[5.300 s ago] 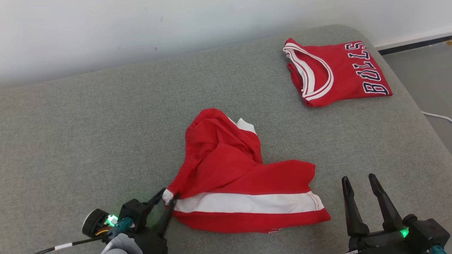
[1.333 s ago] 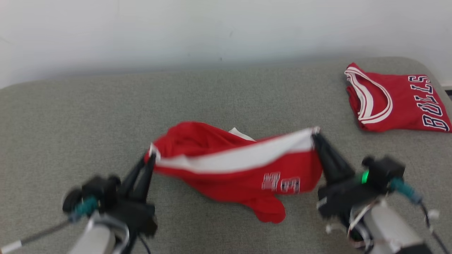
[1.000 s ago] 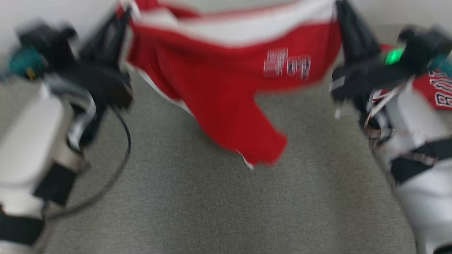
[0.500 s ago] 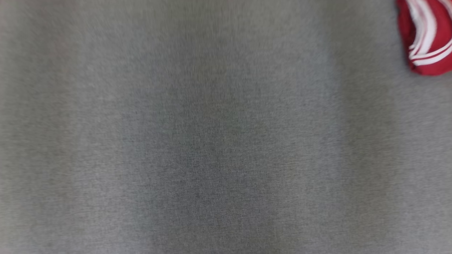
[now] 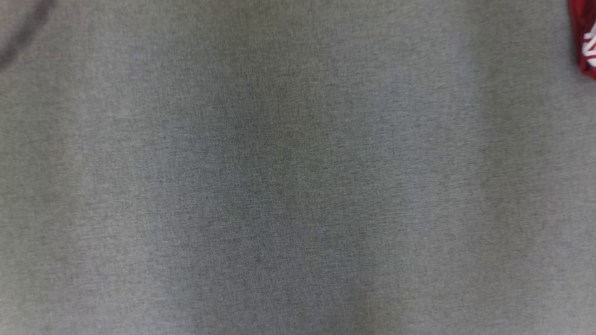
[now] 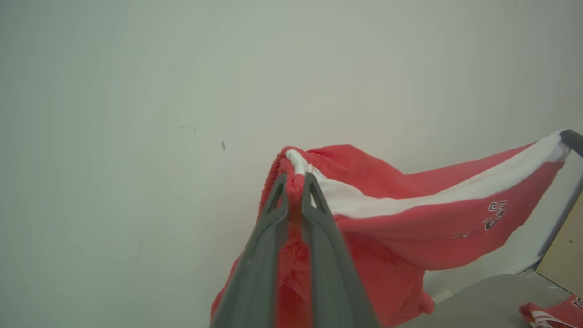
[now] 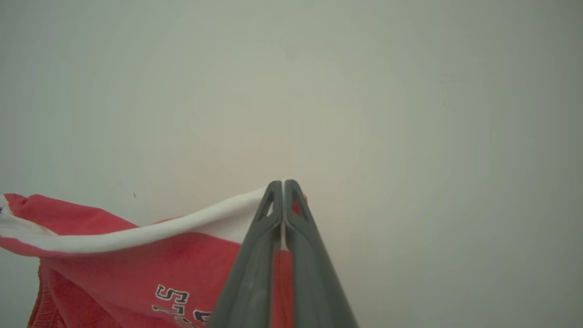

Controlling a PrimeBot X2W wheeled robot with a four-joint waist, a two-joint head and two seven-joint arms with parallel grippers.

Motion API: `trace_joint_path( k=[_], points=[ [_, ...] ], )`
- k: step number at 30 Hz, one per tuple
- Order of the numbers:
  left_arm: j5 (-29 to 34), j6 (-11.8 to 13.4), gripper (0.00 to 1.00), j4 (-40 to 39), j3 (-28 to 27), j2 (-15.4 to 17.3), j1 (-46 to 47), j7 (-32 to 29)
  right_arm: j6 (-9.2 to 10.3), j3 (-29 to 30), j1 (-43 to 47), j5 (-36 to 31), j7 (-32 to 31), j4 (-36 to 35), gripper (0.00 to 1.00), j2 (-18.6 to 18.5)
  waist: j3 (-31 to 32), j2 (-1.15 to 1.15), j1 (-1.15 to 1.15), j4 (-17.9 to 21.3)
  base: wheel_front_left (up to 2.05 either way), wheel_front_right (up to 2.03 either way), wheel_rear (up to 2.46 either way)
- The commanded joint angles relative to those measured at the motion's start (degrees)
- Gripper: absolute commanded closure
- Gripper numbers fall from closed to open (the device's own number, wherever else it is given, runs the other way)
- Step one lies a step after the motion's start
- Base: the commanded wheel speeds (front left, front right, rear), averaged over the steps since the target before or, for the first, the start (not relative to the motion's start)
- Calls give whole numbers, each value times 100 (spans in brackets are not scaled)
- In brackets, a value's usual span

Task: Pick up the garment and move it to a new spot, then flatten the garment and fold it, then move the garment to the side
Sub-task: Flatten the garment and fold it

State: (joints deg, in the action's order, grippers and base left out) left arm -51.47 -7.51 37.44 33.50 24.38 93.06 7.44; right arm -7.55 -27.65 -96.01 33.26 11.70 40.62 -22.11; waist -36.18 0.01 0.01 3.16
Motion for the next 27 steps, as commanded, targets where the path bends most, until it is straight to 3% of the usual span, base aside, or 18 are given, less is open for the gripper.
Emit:
trace_joint_path(
  k=[1,8,12,16,19,27],
  points=[
    [-157,7,100,-163,77,69,-350,132,16,-71,312,137,76,-131,100,-154,195,-1,-1,-8,0,0,0],
    [-384,27,100,-1031,305,368,-2350,692,16,-179,2555,663,280,-1318,100,-889,794,-1,-1,-10,0,0,0],
    [-290,254,100,-1664,129,315,-3621,777,16,145,4099,770,324,-2037,100,-1093,1108,-1,-1,-7,0,0,0],
    [72,452,100,-2395,-224,148,-4909,783,16,569,5569,688,344,-2677,100,-1089,1383,-1,-1,1,0,0,0],
    [256,504,100,-2678,-443,80,-5468,780,16,770,6198,608,338,-2937,100,-1044,1529,-1,-1,13,0,0,0],
    [1033,339,100,-2910,-956,-364,-7417,781,16,1530,8351,179,88,-3637,100,-655,2047,-1,-1,-25,0,0,0]
  ],
)
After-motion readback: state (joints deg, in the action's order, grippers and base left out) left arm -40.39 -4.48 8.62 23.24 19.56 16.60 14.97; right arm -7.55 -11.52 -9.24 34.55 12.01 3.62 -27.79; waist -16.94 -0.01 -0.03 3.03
